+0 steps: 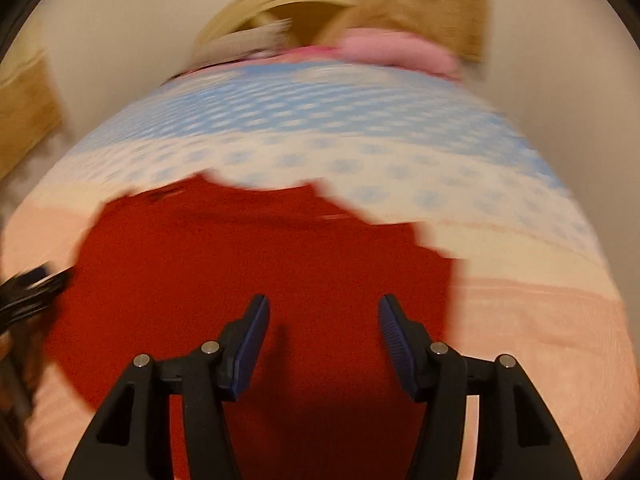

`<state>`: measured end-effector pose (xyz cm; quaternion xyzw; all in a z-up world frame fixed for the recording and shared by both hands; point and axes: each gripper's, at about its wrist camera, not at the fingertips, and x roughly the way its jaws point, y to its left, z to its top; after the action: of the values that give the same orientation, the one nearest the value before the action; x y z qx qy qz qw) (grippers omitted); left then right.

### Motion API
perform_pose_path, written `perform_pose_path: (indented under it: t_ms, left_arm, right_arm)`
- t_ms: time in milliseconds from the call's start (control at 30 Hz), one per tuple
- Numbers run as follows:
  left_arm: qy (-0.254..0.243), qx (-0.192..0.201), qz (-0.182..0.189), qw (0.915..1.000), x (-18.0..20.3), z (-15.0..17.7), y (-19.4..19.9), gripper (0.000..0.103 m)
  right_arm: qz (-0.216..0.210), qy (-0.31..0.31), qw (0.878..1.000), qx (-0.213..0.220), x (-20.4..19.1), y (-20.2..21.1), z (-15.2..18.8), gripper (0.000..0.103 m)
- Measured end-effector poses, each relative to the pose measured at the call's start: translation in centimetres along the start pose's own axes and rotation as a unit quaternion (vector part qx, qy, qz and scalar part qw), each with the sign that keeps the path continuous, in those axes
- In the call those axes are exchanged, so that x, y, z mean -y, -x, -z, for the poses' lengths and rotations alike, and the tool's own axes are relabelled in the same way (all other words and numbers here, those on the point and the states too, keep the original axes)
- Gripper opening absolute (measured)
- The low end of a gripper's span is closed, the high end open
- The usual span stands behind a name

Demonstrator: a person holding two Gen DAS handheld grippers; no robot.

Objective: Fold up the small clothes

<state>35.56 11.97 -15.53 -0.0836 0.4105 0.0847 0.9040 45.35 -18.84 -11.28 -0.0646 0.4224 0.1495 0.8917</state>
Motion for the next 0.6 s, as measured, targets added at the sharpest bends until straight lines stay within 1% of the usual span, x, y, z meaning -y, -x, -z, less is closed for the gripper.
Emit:
perform_pose_path:
  t_ms: [33, 67, 100, 167, 200, 233, 367, 433, 467, 533, 567, 600]
  left_arm:
    - [0.000, -0.001, 0.000, 1.0000, 0.1, -0.1, -0.1, 0.103]
    - [0.001, -0.003, 0.002, 1.0000, 0.2, -0.1, -0.2, 0.103]
    - [0.004, -0.005, 0.005, 1.0000, 0.1, -0.1, -0.3, 0.103]
    - [0.010, -0.009, 0.010, 0.9999, -0.2, -0.2, -0.5, 0.103]
    - [0.013, -0.011, 0.013, 0.9998, -0.2, -0.2, -0.6, 0.103]
    - [0.016, -0.013, 0.016, 0.9997, -0.4, -0.2, -0.7, 0.103]
    - [0.017, -0.013, 0.017, 0.9996, -0.4, -0.2, -0.8, 0.103]
    - [0.017, -0.012, 0.016, 0.9997, -0.4, -0.2, -0.8, 0.103]
    - [0.017, -0.012, 0.016, 0.9997, -0.5, -0.2, -0.8, 0.103]
    - [0.016, -0.012, 0.016, 0.9997, -0.4, -0.1, -0.8, 0.103]
    - [0.016, -0.012, 0.016, 0.9997, -0.5, -0.1, -0.9, 0.103]
    - [0.017, -0.012, 0.016, 0.9997, -0.4, -0.1, -0.8, 0.103]
  right_arm:
    - [-0.024, 0.008, 1.000, -0.013, -1.5, -0.5, -0.1, 0.058]
    - [-0.037, 0.013, 0.999, -0.023, -2.6, -1.1, 0.0, 0.058]
    - [-0.040, 0.023, 0.998, -0.032, -3.8, -1.9, 0.1, 0.058]
    - [-0.016, 0.052, 0.997, -0.047, -5.8, -4.0, 0.4, 0.058]
    - [-0.006, 0.055, 0.997, -0.049, -6.2, -4.6, 0.5, 0.058]
    - [0.000, 0.050, 0.998, -0.038, -6.3, -4.8, 0.3, 0.058]
    - [0.005, 0.018, 0.999, -0.039, -5.7, -5.4, -0.7, 0.058]
    - [0.011, 0.009, 1.000, -0.025, -5.9, -4.9, -1.2, 0.058]
    - [0.006, 0.007, 1.000, -0.015, -6.3, -4.6, -1.4, 0.058]
    - [-0.029, 0.004, 1.000, 0.002, -7.5, -4.2, -2.0, 0.058]
    - [-0.038, 0.010, 0.999, 0.002, -8.2, -4.4, -2.2, 0.058]
    - [-0.038, 0.023, 0.999, -0.004, -9.1, -4.8, -2.4, 0.058]
